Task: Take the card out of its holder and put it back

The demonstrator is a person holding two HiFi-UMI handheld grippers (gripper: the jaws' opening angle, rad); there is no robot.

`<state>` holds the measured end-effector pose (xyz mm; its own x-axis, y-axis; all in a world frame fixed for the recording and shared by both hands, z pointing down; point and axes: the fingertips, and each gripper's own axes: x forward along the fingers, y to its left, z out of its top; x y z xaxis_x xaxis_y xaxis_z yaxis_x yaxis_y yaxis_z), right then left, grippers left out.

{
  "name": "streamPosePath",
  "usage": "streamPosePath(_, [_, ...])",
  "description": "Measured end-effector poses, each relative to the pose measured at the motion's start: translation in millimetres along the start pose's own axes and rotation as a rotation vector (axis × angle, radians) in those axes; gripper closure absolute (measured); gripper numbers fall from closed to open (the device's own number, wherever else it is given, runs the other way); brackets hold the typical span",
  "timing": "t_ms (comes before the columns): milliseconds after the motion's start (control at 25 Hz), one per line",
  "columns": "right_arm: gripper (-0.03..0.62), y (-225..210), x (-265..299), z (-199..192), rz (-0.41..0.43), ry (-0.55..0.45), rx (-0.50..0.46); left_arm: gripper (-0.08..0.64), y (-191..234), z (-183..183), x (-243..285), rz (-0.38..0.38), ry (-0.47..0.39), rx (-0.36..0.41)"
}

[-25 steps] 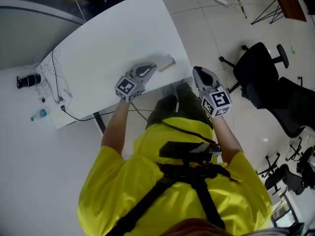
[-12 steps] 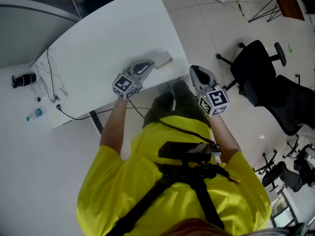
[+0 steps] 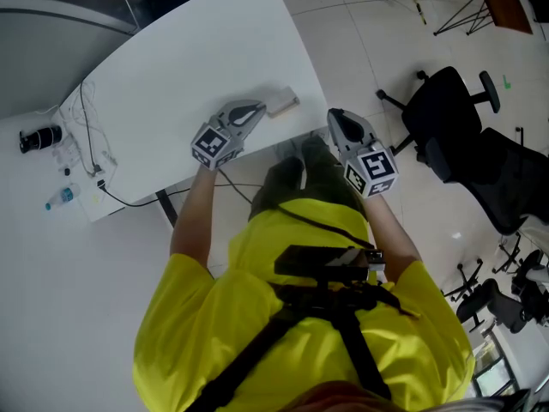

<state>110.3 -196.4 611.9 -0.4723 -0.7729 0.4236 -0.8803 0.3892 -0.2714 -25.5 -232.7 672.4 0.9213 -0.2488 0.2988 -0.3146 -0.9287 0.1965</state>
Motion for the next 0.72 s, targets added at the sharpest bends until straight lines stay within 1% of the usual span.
streamPosePath(200, [0.588,-7,0,-3,-0.011,0.006,0.012,0.543,0,1,0,-0.009,0.015,-0.009])
streamPosePath(360, [0.588,-9,3,-4,-0.008,0.012,0.014,0.543,1,1,0,-0.008,0.03,0.01])
streamPosePath(560, [0.588,-8,10,-1,-0.007,0.01,0.01,0.543,2,0,0,-0.037,0.04,0.004])
streamPosePath(720, [0.588,-8,13,1,-0.003,0.012,0.008,0.543,-1,-2,4,-0.041,0.085,0.05])
